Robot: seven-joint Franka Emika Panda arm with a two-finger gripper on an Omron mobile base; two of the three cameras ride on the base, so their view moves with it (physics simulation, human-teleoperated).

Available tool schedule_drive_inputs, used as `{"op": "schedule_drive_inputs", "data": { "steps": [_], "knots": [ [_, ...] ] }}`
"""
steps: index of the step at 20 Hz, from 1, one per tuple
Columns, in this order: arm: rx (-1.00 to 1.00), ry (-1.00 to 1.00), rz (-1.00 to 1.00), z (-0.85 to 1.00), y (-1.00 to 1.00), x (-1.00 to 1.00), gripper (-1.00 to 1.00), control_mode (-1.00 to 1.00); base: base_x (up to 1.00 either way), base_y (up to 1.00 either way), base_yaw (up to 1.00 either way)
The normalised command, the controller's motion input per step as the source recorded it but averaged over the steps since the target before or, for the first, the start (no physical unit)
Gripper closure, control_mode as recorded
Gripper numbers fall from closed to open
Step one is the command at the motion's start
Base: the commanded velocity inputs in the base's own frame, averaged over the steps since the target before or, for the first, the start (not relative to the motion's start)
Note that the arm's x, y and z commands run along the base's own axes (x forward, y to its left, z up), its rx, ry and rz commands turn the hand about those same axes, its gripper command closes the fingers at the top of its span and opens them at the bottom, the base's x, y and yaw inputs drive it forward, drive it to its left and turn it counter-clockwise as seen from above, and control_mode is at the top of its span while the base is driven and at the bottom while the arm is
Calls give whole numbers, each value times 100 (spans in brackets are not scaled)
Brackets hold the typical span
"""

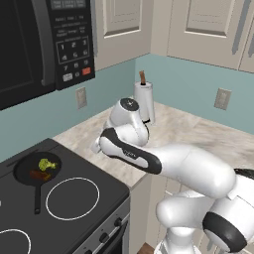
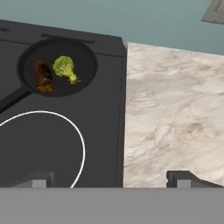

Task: Put the sweet potato and broccoli in the pan. Then turn on the rear right burner and set the heat to medium.

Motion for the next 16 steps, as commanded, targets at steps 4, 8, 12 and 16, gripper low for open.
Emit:
{"op": "schedule_drive_inputs", "data": {
  "steps": [4,8,12,16],
  "knots": [
    [-1,8,-8,6,-71,39,-100,-100,0,0,0],
    [-1,6,-8,2,-73,41,-100,-100,0,0,0],
    [-3,11,-16,11,-85,19,-100,-100,0,0,0],
    [0,7,-16,30,-70,0,-100,-100,0,0,0]
  ]
}}
